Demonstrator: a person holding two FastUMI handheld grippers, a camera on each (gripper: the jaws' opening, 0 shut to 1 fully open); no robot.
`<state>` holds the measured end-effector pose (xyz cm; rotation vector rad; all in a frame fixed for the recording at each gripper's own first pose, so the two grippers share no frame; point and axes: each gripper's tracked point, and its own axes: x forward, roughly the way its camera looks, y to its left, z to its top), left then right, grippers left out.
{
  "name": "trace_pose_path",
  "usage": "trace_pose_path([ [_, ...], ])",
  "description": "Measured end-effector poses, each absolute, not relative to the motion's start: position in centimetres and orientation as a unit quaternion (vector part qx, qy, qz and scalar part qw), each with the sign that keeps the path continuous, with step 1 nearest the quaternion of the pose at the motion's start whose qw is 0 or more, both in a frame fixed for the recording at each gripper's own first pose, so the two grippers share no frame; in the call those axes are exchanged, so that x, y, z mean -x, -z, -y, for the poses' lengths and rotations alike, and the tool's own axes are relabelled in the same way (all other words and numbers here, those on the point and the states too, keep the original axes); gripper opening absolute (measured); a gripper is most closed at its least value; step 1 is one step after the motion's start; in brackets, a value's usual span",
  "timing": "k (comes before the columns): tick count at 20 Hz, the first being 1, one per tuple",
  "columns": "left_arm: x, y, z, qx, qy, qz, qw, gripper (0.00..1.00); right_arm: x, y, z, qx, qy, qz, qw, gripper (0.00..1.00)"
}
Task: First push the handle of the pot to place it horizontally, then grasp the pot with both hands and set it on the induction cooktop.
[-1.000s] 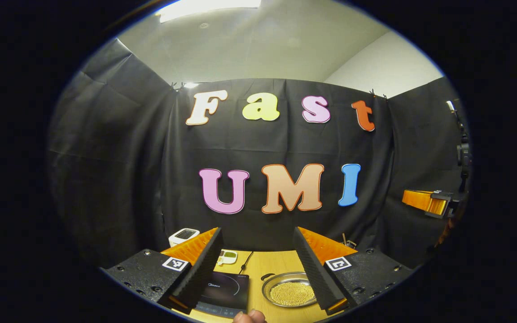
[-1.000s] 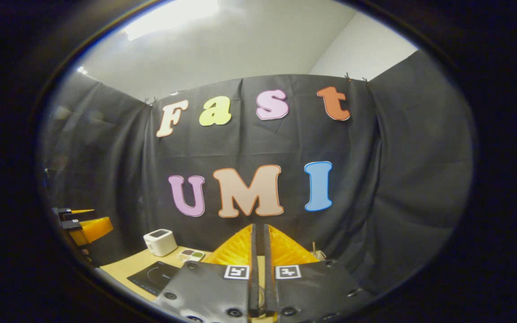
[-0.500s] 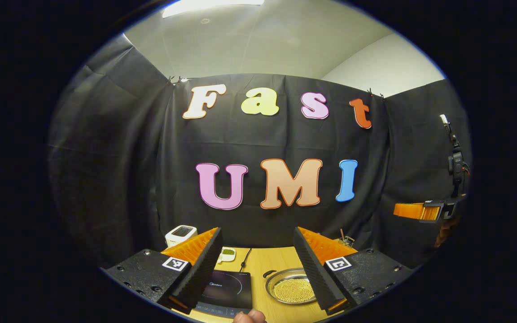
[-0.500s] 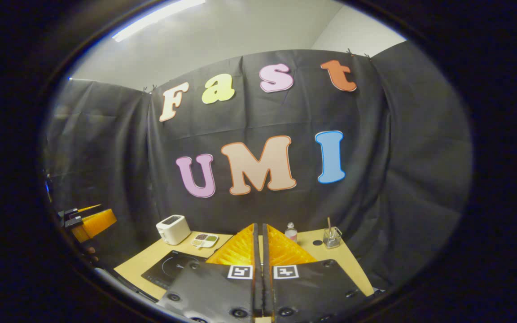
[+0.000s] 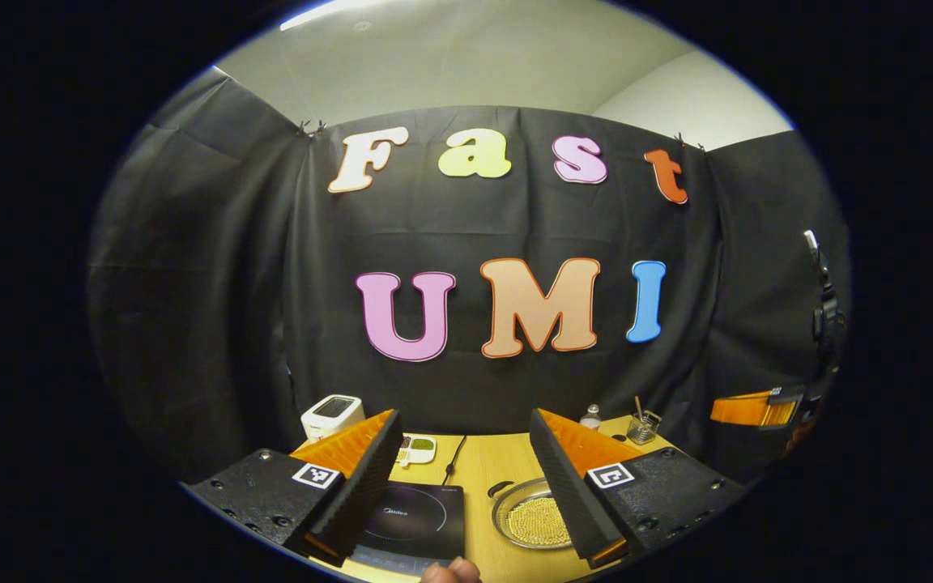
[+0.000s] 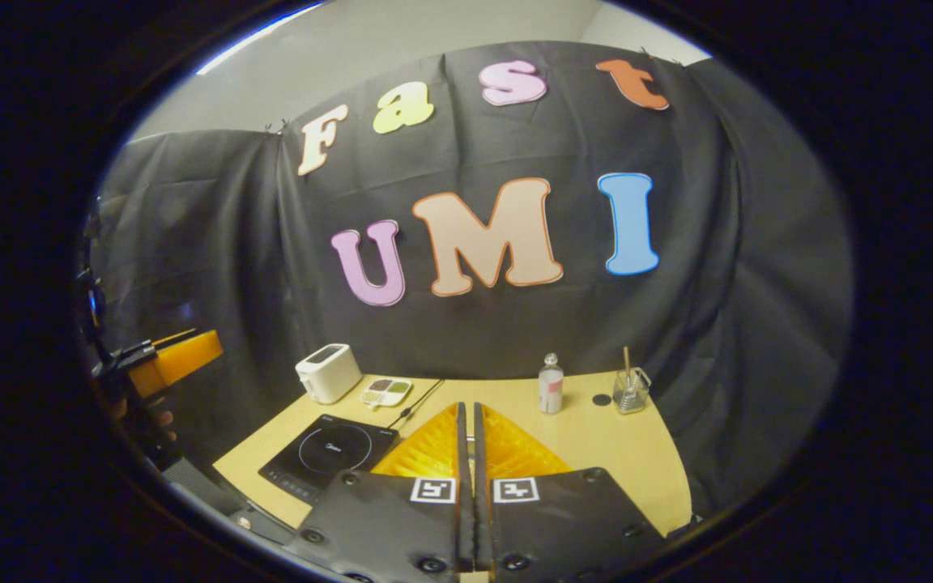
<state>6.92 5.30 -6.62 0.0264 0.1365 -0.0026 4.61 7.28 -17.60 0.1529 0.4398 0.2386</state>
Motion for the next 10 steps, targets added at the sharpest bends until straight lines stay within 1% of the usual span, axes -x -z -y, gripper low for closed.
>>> trace_pose_path([
  [1,-7.7,6.8,-5.2,-0.016,-0.003,-0.072,0.997,0.95,-4.9,18.6,-7.3,-0.079,-0.125,-0.224,0.963,0.03],
  [3,-9.2,6.8,-4.5,-0.019,-0.010,-0.074,0.997,0.95,-5.7,20.2,-7.0,-0.081,-0.139,-0.236,0.958,0.02],
  [4,-9.8,7.2,-4.1,-0.019,-0.013,-0.078,0.997,0.95,-6.1,20.9,-7.0,-0.085,-0.148,-0.241,0.955,0.00],
  [5,-10.4,7.6,-3.7,-0.020,-0.015,-0.083,0.996,0.95,-6.4,21.6,-7.0,-0.088,-0.157,-0.246,0.952,0.02],
  [6,-10.8,8.4,-3.4,-0.021,-0.019,-0.094,0.995,0.95,-6.7,22.6,-6.9,-0.085,-0.162,-0.253,0.950,0.00],
  [7,-10.9,9.0,-3.1,-0.021,-0.021,-0.104,0.994,0.95,-6.7,23.7,-6.7,-0.086,-0.169,-0.263,0.946,0.02],
  [8,-11.3,9.5,-2.8,-0.021,-0.025,-0.110,0.993,0.93,-6.8,24.7,-6.9,-0.090,-0.180,-0.272,0.941,0.00],
  [9,-11.7,9.9,-2.9,-0.022,-0.031,-0.116,0.993,0.96,-6.7,26.0,-7.3,-0.093,-0.191,-0.285,0.935,0.02],
  [10,-11.7,10.5,-2.9,-0.023,-0.037,-0.123,0.991,0.95,-6.5,27.4,-7.4,-0.092,-0.200,-0.302,0.928,0.10],
])
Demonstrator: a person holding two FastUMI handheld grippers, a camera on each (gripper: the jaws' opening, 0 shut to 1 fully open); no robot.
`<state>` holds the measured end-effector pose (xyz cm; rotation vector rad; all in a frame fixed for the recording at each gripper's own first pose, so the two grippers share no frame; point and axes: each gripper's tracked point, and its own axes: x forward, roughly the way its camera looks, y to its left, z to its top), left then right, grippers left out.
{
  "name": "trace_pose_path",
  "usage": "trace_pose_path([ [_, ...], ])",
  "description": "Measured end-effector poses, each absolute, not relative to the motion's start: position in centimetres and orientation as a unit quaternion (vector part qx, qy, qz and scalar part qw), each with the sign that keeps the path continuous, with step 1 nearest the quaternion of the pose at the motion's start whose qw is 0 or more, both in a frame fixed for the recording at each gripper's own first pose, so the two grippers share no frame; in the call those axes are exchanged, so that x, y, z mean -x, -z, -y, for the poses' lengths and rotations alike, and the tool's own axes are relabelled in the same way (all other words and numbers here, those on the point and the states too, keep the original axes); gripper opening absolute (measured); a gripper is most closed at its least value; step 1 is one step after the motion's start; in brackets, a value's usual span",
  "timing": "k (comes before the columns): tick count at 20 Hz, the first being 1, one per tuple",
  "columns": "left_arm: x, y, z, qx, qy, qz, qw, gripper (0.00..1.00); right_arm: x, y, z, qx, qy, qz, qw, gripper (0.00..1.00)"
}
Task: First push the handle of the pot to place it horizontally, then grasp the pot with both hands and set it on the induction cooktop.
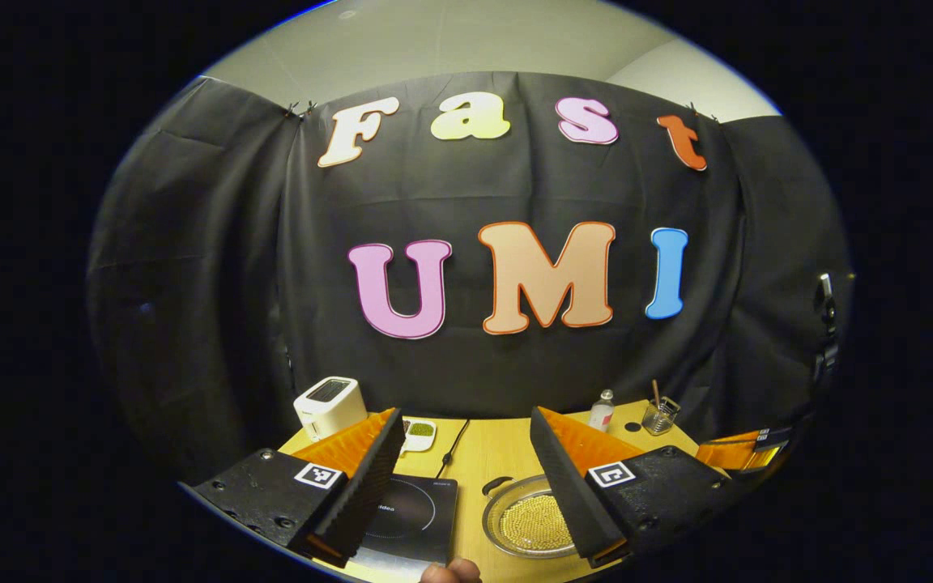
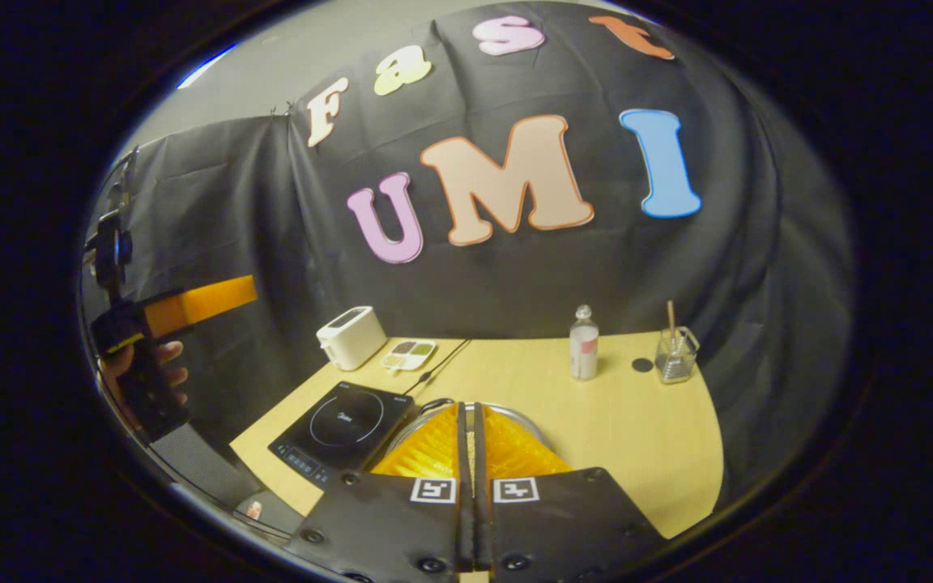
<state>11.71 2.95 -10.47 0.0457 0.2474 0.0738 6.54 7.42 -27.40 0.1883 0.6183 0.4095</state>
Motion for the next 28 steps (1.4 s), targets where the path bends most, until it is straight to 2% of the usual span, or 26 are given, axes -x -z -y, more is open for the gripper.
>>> trace_pose_path([
  [1,-11.7,10.9,-3.0,-0.022,-0.043,-0.130,0.990,0.94,-6.3,28.7,-7.4,-0.090,-0.206,-0.316,0.922,0.02],
  [3,-12.0,11.8,-2.8,-0.018,-0.045,-0.144,0.988,0.94,-5.6,30.9,-7.7,-0.091,-0.217,-0.343,0.910,0.00],
  [5,-12.5,12.4,-3.3,-0.021,-0.046,-0.152,0.987,0.94,-4.9,33.4,-8.3,-0.093,-0.228,-0.373,0.895,0.00],
  [6,-12.7,12.8,-3.5,-0.023,-0.047,-0.160,0.986,0.94,-4.4,34.7,-8.6,-0.094,-0.235,-0.393,0.884,0.10],
  [7,-12.7,13.1,-3.8,-0.024,-0.046,-0.166,0.985,0.94,-3.7,35.7,-9.0,-0.097,-0.241,-0.412,0.873,0.00],
  [9,-12.9,13.2,-4.1,-0.025,-0.044,-0.168,0.985,0.94,-2.6,37.9,-9.9,-0.099,-0.250,-0.438,0.858,0.03],
  [10,-13.0,13.6,-4.4,-0.026,-0.046,-0.172,0.984,0.94,-2.2,38.9,-10.1,-0.094,-0.253,-0.449,0.852,0.00],
  [11,-13.0,13.9,-4.6,-0.025,-0.046,-0.176,0.983,0.94,-1.8,39.7,-10.2,-0.089,-0.257,-0.459,0.846,0.03],
  [13,-13.3,14.3,-4.7,-0.022,-0.045,-0.180,0.982,0.95,-0.6,41.5,-10.6,-0.081,-0.266,-0.482,0.831,0.00],
  [14,-13.4,14.6,-4.9,-0.021,-0.045,-0.182,0.982,0.95,0.1,42.4,-10.8,-0.077,-0.271,-0.497,0.821,0.03],
  [17,-13.6,14.5,-5.3,-0.024,-0.045,-0.182,0.982,0.95,2.0,44.7,-11.2,-0.064,-0.281,-0.533,0.796,0.00],
  [22,-13.5,14.9,-5.9,-0.024,-0.048,-0.184,0.981,0.95,3.9,47.0,-11.1,-0.050,-0.285,-0.579,0.762,0.03],
  [25,-13.4,15.3,-6.1,-0.019,-0.051,-0.190,0.980,0.95,4.5,48.2,-10.4,-0.033,-0.283,-0.593,0.753,0.00],
  [27,-13.3,15.2,-6.2,-0.020,-0.052,-0.190,0.980,0.95,4.8,48.7,-9.9,-0.022,-0.280,-0.601,0.748,0.03],
  [28,-13.3,15.4,-6.2,-0.020,-0.053,-0.190,0.980,0.95,4.9,49.0,-9.8,-0.018,-0.280,-0.606,0.745,0.00],
])
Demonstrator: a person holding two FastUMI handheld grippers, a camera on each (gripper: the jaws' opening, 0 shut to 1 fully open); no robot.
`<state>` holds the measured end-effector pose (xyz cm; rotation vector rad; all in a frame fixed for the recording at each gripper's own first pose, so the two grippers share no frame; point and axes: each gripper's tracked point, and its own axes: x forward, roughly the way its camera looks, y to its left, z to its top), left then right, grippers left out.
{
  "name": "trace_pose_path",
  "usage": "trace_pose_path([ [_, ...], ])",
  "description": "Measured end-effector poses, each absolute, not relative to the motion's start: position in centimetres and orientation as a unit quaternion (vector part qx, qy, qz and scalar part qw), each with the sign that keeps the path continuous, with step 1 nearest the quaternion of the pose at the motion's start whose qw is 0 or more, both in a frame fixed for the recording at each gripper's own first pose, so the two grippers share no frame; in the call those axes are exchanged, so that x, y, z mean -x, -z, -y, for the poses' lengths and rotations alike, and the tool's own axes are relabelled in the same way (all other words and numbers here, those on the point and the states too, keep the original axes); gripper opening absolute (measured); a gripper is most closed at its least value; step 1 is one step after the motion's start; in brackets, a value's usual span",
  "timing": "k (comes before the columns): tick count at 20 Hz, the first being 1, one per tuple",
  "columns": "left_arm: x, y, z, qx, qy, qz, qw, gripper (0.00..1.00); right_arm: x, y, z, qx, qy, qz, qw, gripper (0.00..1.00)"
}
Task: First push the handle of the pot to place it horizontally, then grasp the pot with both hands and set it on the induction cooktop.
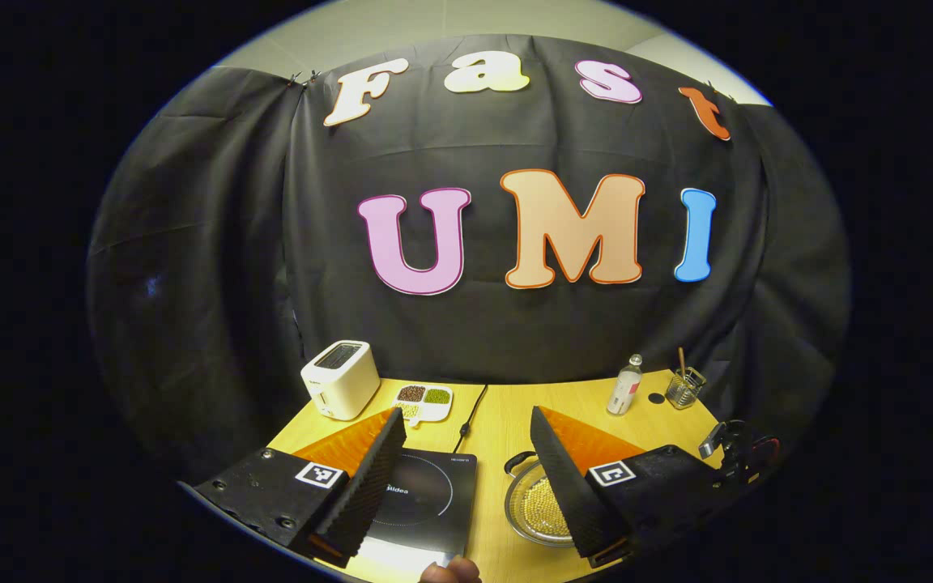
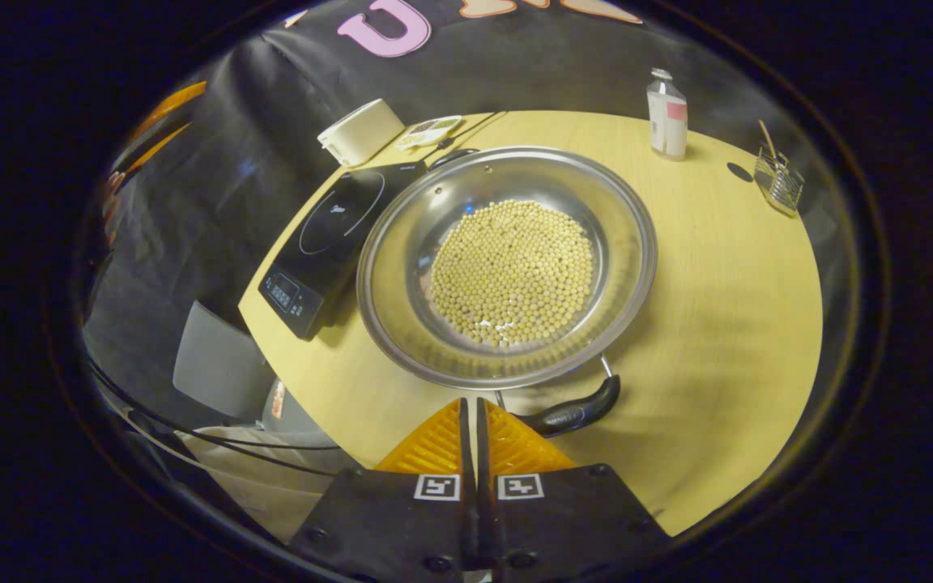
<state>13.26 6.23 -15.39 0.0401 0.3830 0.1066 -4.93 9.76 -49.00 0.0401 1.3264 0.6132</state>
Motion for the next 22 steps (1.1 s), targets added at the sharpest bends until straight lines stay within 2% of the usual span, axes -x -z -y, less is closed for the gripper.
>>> trace_pose_path([
  [2,-13.1,15.5,-6.2,-0.017,-0.054,-0.191,0.980,0.95,5.2,49.5,-9.5,-0.012,-0.279,-0.611,0.741,0.03],
  [3,-13.1,15.5,-6.2,-0.017,-0.055,-0.191,0.980,0.95,5.4,49.6,-9.3,-0.010,-0.278,-0.613,0.739,0.00],
  [5,-13.0,15.4,-6.1,-0.018,-0.055,-0.191,0.980,0.95,5.3,49.8,-9.0,-0.008,-0.273,-0.614,0.741,0.03],
  [9,-12.6,15.4,-6.1,-0.019,-0.057,-0.191,0.980,0.95,5.1,50.1,-8.7,-0.010,-0.267,-0.619,0.739,0.03],
  [10,-12.6,15.3,-6.1,-0.019,-0.058,-0.190,0.980,0.95,4.9,50.1,-8.5,-0.008,-0.267,-0.618,0.739,0.00],
  [11,-12.5,15.1,-6.2,-0.020,-0.059,-0.190,0.980,0.95,4.7,50.3,-8.2,-0.003,-0.266,-0.618,0.739,0.03],
  [16,-12.2,15.0,-6.3,-0.022,-0.062,-0.186,0.980,0.95,4.3,50.5,-6.8,0.013,-0.256,-0.618,0.743,0.00],
  [17,-12.2,15.0,-6.2,-0.021,-0.062,-0.186,0.980,0.95,4.3,50.6,-6.7,0.014,-0.255,-0.618,0.744,0.03],
  [22,-12.1,14.8,-6.2,-0.025,-0.063,-0.184,0.981,0.95,3.3,50.9,-5.7,0.013,-0.242,-0.618,0.748,0.02],
])
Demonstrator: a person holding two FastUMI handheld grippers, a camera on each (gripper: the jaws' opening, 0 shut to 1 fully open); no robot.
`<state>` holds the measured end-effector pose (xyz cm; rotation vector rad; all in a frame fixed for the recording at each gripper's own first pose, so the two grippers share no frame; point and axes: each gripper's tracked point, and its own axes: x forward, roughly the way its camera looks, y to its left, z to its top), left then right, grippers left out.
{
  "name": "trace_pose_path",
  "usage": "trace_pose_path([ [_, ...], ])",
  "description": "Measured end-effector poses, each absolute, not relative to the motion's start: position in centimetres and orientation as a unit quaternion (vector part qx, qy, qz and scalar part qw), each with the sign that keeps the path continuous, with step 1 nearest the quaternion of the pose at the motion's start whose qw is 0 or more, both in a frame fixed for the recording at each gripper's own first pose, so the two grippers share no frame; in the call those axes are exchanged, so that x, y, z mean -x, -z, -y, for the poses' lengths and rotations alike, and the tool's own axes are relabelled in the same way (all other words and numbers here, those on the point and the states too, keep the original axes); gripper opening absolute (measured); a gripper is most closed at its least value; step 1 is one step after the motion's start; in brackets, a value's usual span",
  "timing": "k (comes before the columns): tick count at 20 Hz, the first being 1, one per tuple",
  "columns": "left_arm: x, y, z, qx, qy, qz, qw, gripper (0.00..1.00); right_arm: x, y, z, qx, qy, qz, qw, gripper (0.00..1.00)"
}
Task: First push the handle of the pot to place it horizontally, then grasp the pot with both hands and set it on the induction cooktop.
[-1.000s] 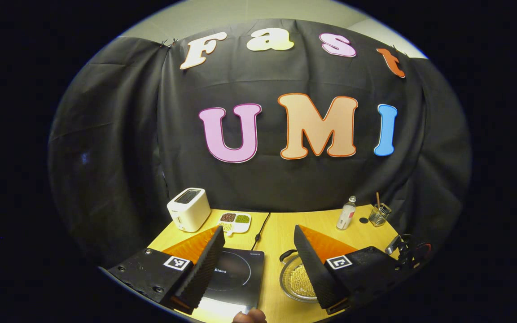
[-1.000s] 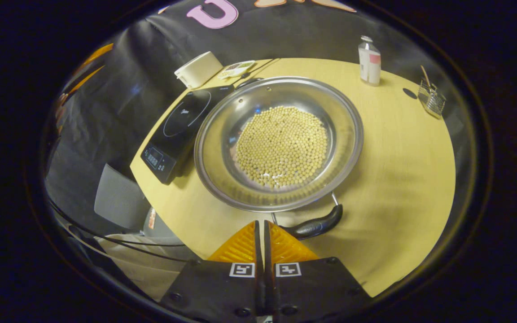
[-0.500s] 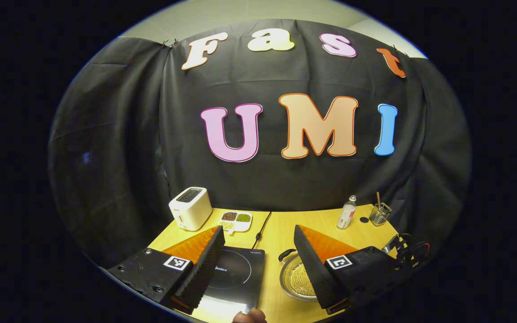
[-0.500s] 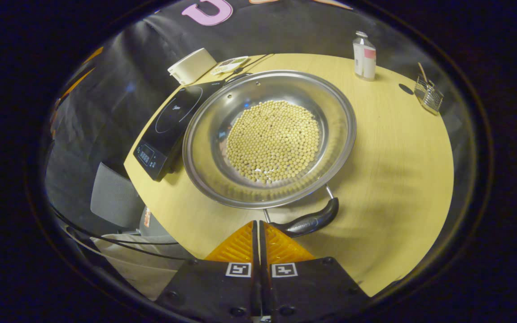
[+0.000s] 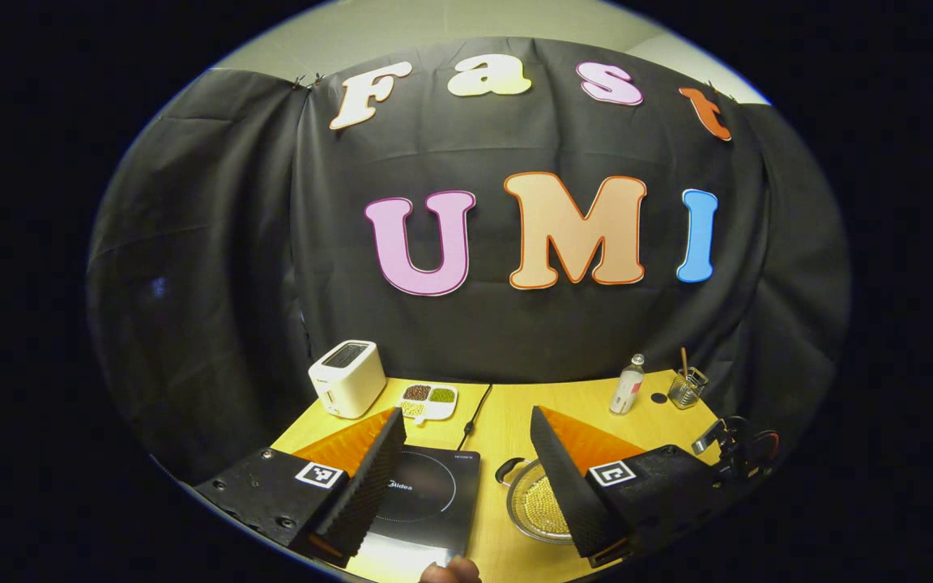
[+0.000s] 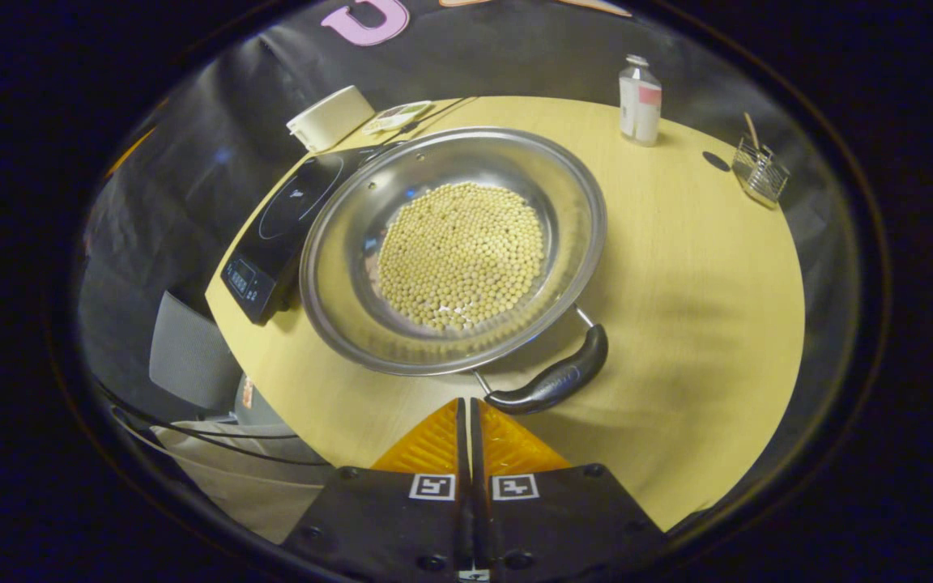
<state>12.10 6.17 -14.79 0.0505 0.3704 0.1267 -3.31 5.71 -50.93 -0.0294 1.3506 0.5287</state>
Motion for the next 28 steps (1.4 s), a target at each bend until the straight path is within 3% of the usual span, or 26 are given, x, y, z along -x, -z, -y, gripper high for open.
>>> trace_pose_path([
  [28,-14.2,16.4,-5.4,-0.029,-0.060,-0.200,0.978,0.94,-4.2,51.2,-1.3,-0.013,-0.163,-0.595,0.787,0.00],
])
